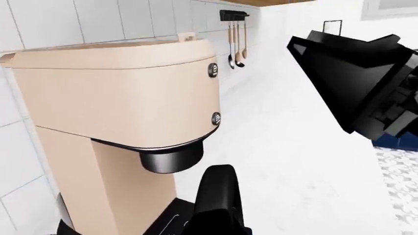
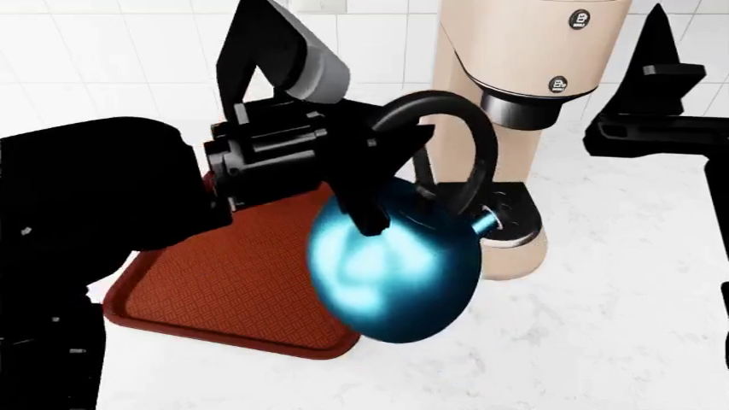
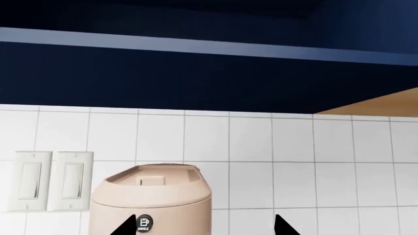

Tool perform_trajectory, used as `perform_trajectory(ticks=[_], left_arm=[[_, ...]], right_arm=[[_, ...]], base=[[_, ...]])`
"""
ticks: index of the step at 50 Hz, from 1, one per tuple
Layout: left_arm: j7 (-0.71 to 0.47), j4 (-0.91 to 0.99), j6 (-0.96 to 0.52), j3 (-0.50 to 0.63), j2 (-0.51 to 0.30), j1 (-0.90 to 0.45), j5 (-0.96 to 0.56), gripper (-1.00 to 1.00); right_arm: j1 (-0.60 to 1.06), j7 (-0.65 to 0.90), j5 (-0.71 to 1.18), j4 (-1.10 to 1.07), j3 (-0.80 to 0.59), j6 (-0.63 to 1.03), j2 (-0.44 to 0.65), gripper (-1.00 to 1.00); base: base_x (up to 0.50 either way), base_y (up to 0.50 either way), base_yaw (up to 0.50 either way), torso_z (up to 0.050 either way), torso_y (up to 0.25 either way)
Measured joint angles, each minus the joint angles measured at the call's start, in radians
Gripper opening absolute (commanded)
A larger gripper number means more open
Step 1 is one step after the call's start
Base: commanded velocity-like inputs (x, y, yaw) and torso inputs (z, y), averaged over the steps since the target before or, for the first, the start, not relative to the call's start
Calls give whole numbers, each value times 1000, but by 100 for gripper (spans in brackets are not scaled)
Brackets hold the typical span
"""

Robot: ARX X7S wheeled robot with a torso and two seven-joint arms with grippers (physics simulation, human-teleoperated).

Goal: Pick the kettle from the counter and place it on the tray. Then pick the mug from the cabinet and place it on the tray. Then close the cabinet doors.

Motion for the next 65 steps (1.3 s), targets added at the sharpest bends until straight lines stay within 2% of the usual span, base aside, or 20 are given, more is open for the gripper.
perform_trajectory(ticks=[13,29,43,65], left_arm=[[-62,2,-13,-89,-35,-57,-55,-100],[-121,38,0,-162,-79,-66,-89,-100],[-133,61,38,-193,-114,-21,-76,-100],[-122,35,134,-197,-151,63,29,-100]], right_arm=[[8,4,-2,1,-12,1,-4,100],[20,7,-5,3,-28,3,-11,100],[29,16,3,1,-37,4,-13,100],[23,12,-9,4,-47,-4,-17,100]], base=[[0,0,0,1,1],[0,0,0,0,1],[0,0,0,1,1],[0,0,0,0,1]])
